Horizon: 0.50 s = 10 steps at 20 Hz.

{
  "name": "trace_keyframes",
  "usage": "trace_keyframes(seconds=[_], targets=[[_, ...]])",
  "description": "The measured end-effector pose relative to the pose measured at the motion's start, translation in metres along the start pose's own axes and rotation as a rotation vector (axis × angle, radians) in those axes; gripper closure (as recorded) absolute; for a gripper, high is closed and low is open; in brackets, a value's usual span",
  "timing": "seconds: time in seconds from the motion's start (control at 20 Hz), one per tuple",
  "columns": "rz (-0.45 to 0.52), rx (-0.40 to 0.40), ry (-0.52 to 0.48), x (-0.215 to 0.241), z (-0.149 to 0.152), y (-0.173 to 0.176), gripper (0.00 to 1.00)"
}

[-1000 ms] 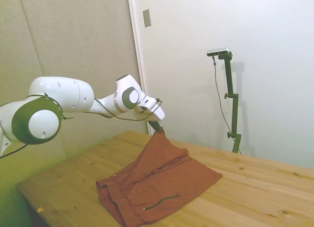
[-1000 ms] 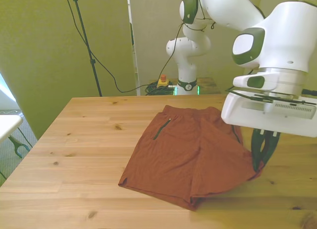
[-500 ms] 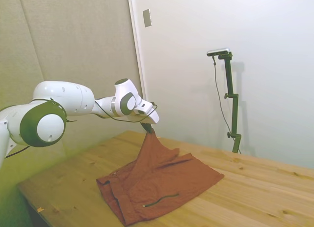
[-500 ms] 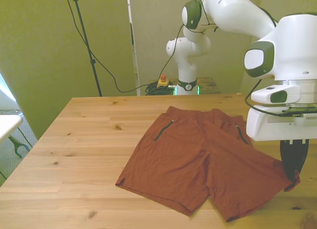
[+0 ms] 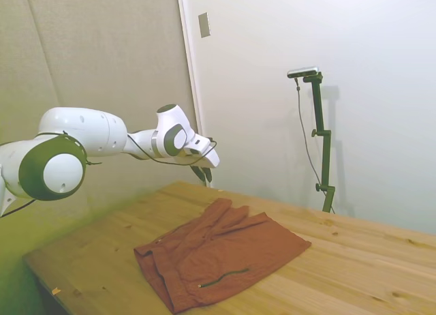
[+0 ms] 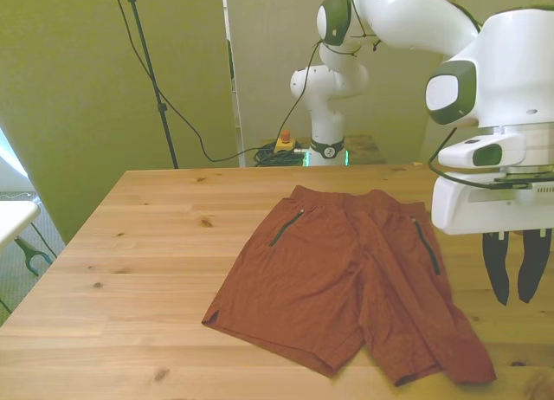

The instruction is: Unfold the shorts

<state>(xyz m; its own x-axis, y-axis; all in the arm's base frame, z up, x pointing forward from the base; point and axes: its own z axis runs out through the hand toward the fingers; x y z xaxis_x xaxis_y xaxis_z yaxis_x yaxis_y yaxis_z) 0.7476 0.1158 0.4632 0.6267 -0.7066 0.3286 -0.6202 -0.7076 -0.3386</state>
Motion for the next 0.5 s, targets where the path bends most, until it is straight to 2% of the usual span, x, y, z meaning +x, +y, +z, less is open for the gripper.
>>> trace_keyframes(seconds=[0.25,0.4,0.5], targets=[[0.0,-0.041,-0.027,-0.01,-0.01,0.024,0.0],[0.022,-0.131,-0.108,-0.026,-0.018,0.059,0.0],[0.017,-0.185,-0.172,-0.044,-0.034,0.079,0.0]])
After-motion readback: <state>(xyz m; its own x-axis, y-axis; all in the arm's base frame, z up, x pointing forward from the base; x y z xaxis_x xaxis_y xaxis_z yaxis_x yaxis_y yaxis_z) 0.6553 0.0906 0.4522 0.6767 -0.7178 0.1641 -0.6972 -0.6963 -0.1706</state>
